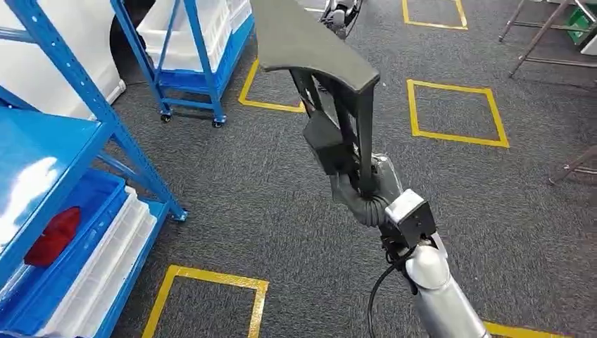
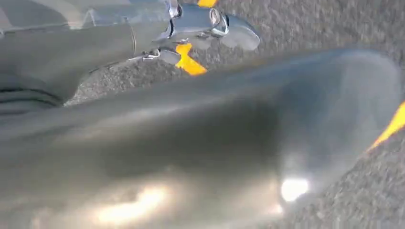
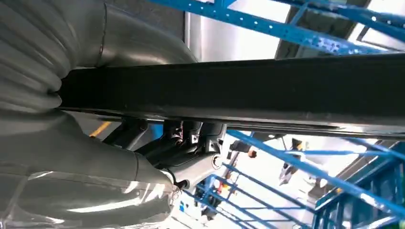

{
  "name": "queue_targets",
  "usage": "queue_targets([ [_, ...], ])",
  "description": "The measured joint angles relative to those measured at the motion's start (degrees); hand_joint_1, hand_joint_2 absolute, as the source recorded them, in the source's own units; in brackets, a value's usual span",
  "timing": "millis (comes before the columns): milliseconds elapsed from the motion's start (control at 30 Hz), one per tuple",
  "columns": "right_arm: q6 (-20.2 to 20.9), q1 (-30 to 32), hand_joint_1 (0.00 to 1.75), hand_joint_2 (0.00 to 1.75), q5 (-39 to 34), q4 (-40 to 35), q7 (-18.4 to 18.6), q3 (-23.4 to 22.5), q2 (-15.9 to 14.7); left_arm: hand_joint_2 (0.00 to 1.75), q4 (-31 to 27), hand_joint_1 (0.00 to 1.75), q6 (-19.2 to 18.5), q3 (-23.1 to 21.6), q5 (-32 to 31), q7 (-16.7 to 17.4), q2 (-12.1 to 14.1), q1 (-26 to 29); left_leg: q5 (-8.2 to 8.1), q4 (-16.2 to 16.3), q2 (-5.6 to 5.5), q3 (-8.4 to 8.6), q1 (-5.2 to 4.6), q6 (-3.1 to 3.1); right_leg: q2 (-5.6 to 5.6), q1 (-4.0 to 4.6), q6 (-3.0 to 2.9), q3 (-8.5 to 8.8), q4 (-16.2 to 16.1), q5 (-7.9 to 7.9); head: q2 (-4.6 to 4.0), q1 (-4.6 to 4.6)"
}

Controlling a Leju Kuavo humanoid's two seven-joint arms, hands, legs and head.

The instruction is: Take the parts from the cabinet and place them on the table.

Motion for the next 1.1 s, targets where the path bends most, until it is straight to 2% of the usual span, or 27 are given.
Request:
queue_targets([
  [33, 0.07, -0.63, 1.75, 1.75, -0.3, 0.32, 0.0, 0.0, 0.0, 0.0, 0.0, 0.0, 0.02, 0.0, 0.04, 0.0, 0.0, -0.01, -0.28, 0.02, 0.52, 0.16, -0.32, -0.45, -2.18, 0.69, -0.3, 1.47, -2.9, -0.53, 0.0, -0.04],
  [67, 0.15, -1.01, 1.75, 1.75, -0.44, 0.55, 0.0, 0.04, 0.0, 0.0, 0.0, 0.0, 0.02, 0.0, 0.09, -0.02, 0.0, -0.04, -0.5, 0.12, 0.81, 0.22, -0.46, -0.84, -1.22, 0.8, -0.98, 1.39, -3.22, -0.08, 0.0, -0.15],
  [167, 0.66, -1.62, 1.75, 1.75, -0.83, 1.4, 0.0, 0.04, -0.07, 0.0, 0.0, 0.0, 0.0, 0.0, 0.33, -0.07, -0.09, -0.23, -0.85, -0.17, 2.44, 0.87, -0.2, -1.94, 0.55, 1.31, -2.01, 1.2, -3.21, -0.24, 0.0, -0.07],
  [200, 0.66, -1.72, 1.75, 1.75, -0.83, 1.51, 0.0, 0.09, 0.0, 0.0, 0.0, 0.0, -0.02, 0.0, 0.39, -0.11, -0.13, -0.41, -1.46, 0.28, 1.49, 0.8, 0.22, -2.41, 1.2, 0.77, -2.49, 1.63, -3.59, -0.01, 0.0, -0.13],
  [233, 0.66, -2.12, 1.75, 1.75, -0.92, 1.68, -0.04, 0.09, 0.0, 0.0, 0.0, 0.0, -0.02, 0.0, 0.42, -0.22, -0.13, -0.41, -2.8, 2.21, -1.03, 0.12, 0.25, -2.37, 1.63, 0.82, -2.88, 1.7, -3.6, -0.1, 0.0, -0.33],
  [267, 0.68, -2.59, 1.75, 1.75, -0.98, 1.88, -0.04, 0.13, 0.11, 0.0, 0.0, 0.0, -0.04, 0.02, 0.44, -0.2, -0.17, -0.31, -4.99, 6.11, -2.46, -1.67, 0.27, -2.29, 2.03, 0.86, -3.26, 1.71, -3.59, -0.11, 0.0, -0.55],
  [333, 0.85, -3.1, 1.75, 1.75, -1.09, 2.34, -0.04, 0.37, 0.46, 0.0, 0.02, 0.0, -0.09, 0.02, 0.57, -0.26, -0.35, -0.17, -9.25, 16.59, -3.61, -7.06, 0.2, -2.3, 3.44, 1.18, -3.57, 1.76, -3.57, -0.18, 0.0, -0.96],
  [367, 0.98, -3.16, 1.75, 1.75, -1.2, 2.54, 0.02, 0.42, 0.55, 0.0, 0.02, 0.0, -0.02, 0.02, 0.59, -0.31, -0.35, -0.1, -9.6, 19.73, -3.64, -8.99, 0.2, -2.24, 4.27, 1.38, -3.59, 1.84, -3.55, -0.2, 0.0, -0.96],
  [400, 1.11, -3.25, 1.75, 1.75, -1.27, 2.75, 0.04, 0.44, 0.63, 0.0, 0.02, 0.0, 0.0, 0.02, 0.59, -0.35, -0.35, -0.08, -8.4, 19.59, -3.68, -9.47, 0.18, -2.07, 5.05, 1.52, -3.63, 1.96, -3.54, -0.23, 0.0, -0.94],
  [433, 1.2, -3.39, 1.75, 1.75, -1.27, 2.97, 0.09, 0.46, 0.68, 0.0, 0.02, 0.0, 0.0, 0.04, 0.59, -0.37, -0.35, -0.1, -6.06, 16.76, -3.76, -8.61, 0.18, -1.84, 5.8, 1.57, -3.62, 2.09, -3.51, -0.26, 0.0, -1.01],
  [467, 1.29, -3.59, 1.75, 1.75, -1.27, 3.08, 0.09, 0.46, 0.7, 0.0, 0.02, 0.0, 0.0, 0.02, 0.59, -0.37, -0.35, -0.12, -3.07, 12.02, -4.08, -6.8, 0.18, -1.6, 6.59, 1.59, -3.55, 2.25, -3.45, -0.34, 0.0, -0.96],
  [500, 1.44, -3.86, 1.75, 1.75, -1.29, 3.15, 0.09, 0.46, 0.79, 0.0, 0.02, 0.0, 0.0, 0.02, 0.59, -0.42, -0.35, -0.12, 0.16, 6.25, -5.26, -4.45, 0.18, -1.26, 7.34, 1.55, -3.44, 2.42, -3.34, -0.46, 0.0, -1.01],
  [533, 1.57, -4.17, 1.75, 1.75, -1.42, 3.34, 0.09, 0.46, 0.83, 0.0, 0.02, 0.0, 0.02, 0.04, 0.61, -0.57, -0.28, -0.01, 1.57, 2.18, -8.86, -3.13, 0.27, -0.95, 7.89, 1.29, -3.29, 2.21, -3.23, -0.63, 0.0, -1.03],
  [567, 1.64, -4.55, 1.75, 1.75, -1.57, 3.52, 0.13, 0.46, 0.92, 0.0, 0.02, 0.0, 0.0, 0.07, 0.63, -0.66, -0.26, 0.01, 1.37, 1.17, -9.97, -2.69, 0.53, -0.85, 8.48, 1.68, -2.9, 1.83, -2.71, -0.67, 0.0, -0.9],
  [600, 1.75, -4.83, 1.75, 1.75, -1.64, 3.78, 0.5, 0.48, 1.14, 0.0, 0.02, 0.0, 0.02, 0.07, 0.72, -0.81, -0.31, -0.06, 1.14, 1.15, -9.15, -2.56, 0.19, -1.14, 9.23, 1.04, -2.43, 1.44, -2.87, -0.48, 0.0, -1.09],
  [667, 1.66, -4.98, 1.75, 1.75, -1.84, 4.46, 0.83, 0.37, 1.14, 0.0, 0.02, 0.0, -0.07, 0.07, 0.74, -1.18, -0.37, -0.21, 1.17, 0.92, -8.19, -2.36, -0.11, -0.8, 10.59, 0.66, -1.59, 1.35, -3.33, -0.2, 0.0, -1.16],
  [700, 1.55, -5.17, 1.75, 1.75, -1.79, 4.7, 1.03, 0.13, 1.14, 0.0, 0.04, 0.0, -0.28, 0.07, 0.74, -1.22, -0.63, -0.36, 1.66, -0.14, -7.26, -1.87, 0.68, -0.18, 10.43, 0.95, -1.3, 1.3, -3.08, -0.38, 0.0, -1.13],
  [733, 1.4, -5.36, 1.75, 1.75, -1.75, 4.83, 1.05, -0.22, 1.14, 0.0, 0.02, 0.0, -0.48, 0.07, 0.63, -1.27, -0.63, -0.45, 1.77, -0.66, -6.53, -1.43, 0.37, 0.04, 6.91, 1.24, -1.27, 0.87, -1.94, -1.14, 0.0, -1.18],
  [767, 1.29, -5.75, 1.75, 1.75, -1.46, 4.98, 1.07, -0.46, 1.14, 0.0, 0.02, 0.0, -0.59, 0.07, 0.57, -1.38, -0.66, -0.43, 1.78, -0.82, -5.82, -1.19, 0.26, 0.31, 4.66, 1.22, -1.09, -0.6, 1.03, -2.95, 0.0, -0.7],
  [833, 0.98, -6.05, 1.75, 1.75, -1.18, 5.35, 1.09, -0.85, 1.18, 0.0, 0.02, 0.0, -0.68, 0.07, 0.5, -1.38, -0.66, -0.34, 1.58, -0.8, -4.12, -1.09, 0.05, 0.47, 3.08, 0.9, -0.68, -5.57, 10.58, -7.02, 0.0, -0.72],
  [867, 0.87, -6.04, 1.75, 1.75, -0.94, 5.71, 1.2, -1.05, 1.18, 0.0, 0.02, 0.0, -0.68, 0.07, 0.52, -1.38, -0.66, -0.35, 1.48, -0.78, -3.37, -1.09, 0.04, 0.46, 2.98, 0.69, -0.45, -7.49, 14.07, -7.94, 0.0, -0.72],
  [900, 0.74, -6.05, 1.75, 1.75, -0.55, 6.31, 1.35, -1.27, 1.18, 0.0, 0.02, 0.0, -0.66, 0.07, 0.59, -1.38, -0.66, -0.4, 1.37, -0.77, -2.62, -1.03, 0.04, 0.34, 2.9, 0.44, -0.2, -8.19, 14.85, -7.42, 0.0, -0.68],
  [933, 0.7, -6.07, 1.75, 1.75, -0.24, 6.92, 1.47, -1.46, 1.29, 0.0, 0.02, 0.0, -0.61, 0.07, 0.61, -1.36, -0.66, -0.43, 1.24, -0.76, -1.95, -0.91, 0.06, 0.26, 2.72, 0.21, -0.04, -7.26, 12.73, -5.71, 0.0, -0.68],
  [1000, 0.63, -6.17, 1.75, 1.75, 0.2, 8.09, 1.38, -1.77, 1.57, 0.0, 0.04, 0.0, -0.52, 0.07, 0.68, -1.29, -0.76, -0.48, 0.85, -0.63, -0.74, -0.49, 0.09, -0.18, 1.25, 0.02, -0.01, -1.84, 2.34, -0.7, 0.0, -0.68],
  [1033, 0.61, -6.23, 1.75, 1.75, 0.46, 8.5, 1.2, -1.95, 1.75, 0.0, 0.02, 0.0, -0.5, 0.07, 0.77, -1.25, -0.79, -0.53, 0.54, -0.48, -0.24, -0.26, -0.06, -0.53, -1.45, 0.19, -0.2, 1.1, -3.14, 0.57, 0.0, -0.66],
  [1067, 0.61, -6.35, 1.75, 1.75, 0.55, 8.87, 1.11, -2.03, 1.97, 0.0, 0.04, 0.0, -0.46, 0.07, 0.77, -1.25, -0.79, -0.52, 0.27, -0.4, 0.1, -0.28, -0.43, -0.96, -1.72, 0.83, -0.63, 1.19, -3.29, 0.09, 0.0, -0.68],
  [1100, 0.52, -6.44, 1.75, 1.75, 0.64, 9.16, 1.09, -2.14, 2.12, 0.0, 0.04, 0.0, -0.41, 0.07, 0.77, -1.2, -0.79, -0.51, 0.13, -0.44, 0.57, -0.13, -0.37, -1.27, -0.82, 0.84, -1.14, 1.08, -3.35, 0.18, 0.0, -0.79],
])
